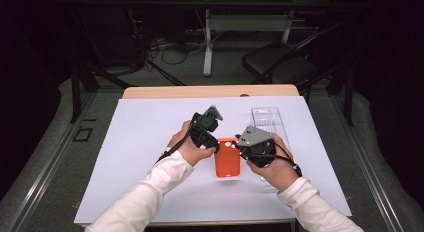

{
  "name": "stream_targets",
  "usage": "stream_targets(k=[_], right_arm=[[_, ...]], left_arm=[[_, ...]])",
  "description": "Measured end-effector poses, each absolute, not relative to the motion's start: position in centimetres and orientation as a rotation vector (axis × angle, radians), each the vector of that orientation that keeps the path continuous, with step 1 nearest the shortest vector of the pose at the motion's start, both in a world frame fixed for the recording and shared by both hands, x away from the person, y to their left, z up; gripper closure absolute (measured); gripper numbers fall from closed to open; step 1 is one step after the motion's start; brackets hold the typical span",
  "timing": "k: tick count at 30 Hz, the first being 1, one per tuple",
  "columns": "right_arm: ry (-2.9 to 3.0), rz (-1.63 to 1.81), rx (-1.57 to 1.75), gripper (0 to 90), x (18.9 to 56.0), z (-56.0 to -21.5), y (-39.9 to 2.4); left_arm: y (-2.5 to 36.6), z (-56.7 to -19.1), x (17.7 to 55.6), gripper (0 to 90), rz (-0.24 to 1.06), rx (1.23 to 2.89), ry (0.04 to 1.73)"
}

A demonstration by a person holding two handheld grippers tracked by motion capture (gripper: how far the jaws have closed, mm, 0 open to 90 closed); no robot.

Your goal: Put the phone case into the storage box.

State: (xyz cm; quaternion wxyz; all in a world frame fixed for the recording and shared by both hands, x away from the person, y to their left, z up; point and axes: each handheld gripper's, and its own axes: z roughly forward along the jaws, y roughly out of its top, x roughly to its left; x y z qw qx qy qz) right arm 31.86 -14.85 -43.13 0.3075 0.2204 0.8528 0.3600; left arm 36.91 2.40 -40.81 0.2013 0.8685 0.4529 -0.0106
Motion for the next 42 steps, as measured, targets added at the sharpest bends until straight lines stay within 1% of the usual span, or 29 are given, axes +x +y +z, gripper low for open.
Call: stream_targets(k=[16,23,27,42], right_arm=[[2.290,0.942,0.625,77.6,32.03,-42.84,-14.69],[2.295,0.946,0.632,77.3,32.07,-42.83,-14.71],[2.298,0.943,0.636,79.0,32.04,-42.85,-14.72],[2.292,0.936,0.631,80.7,31.95,-42.86,-14.88]], left_arm=[[2.20,-40.76,36.56,82.9,0.018,2.440,1.258],[2.12,-40.84,36.57,82.9,0.022,2.446,1.256],[2.14,-40.86,36.62,82.9,0.022,2.455,1.244],[2.10,-40.86,36.58,82.1,0.013,2.439,1.237]])
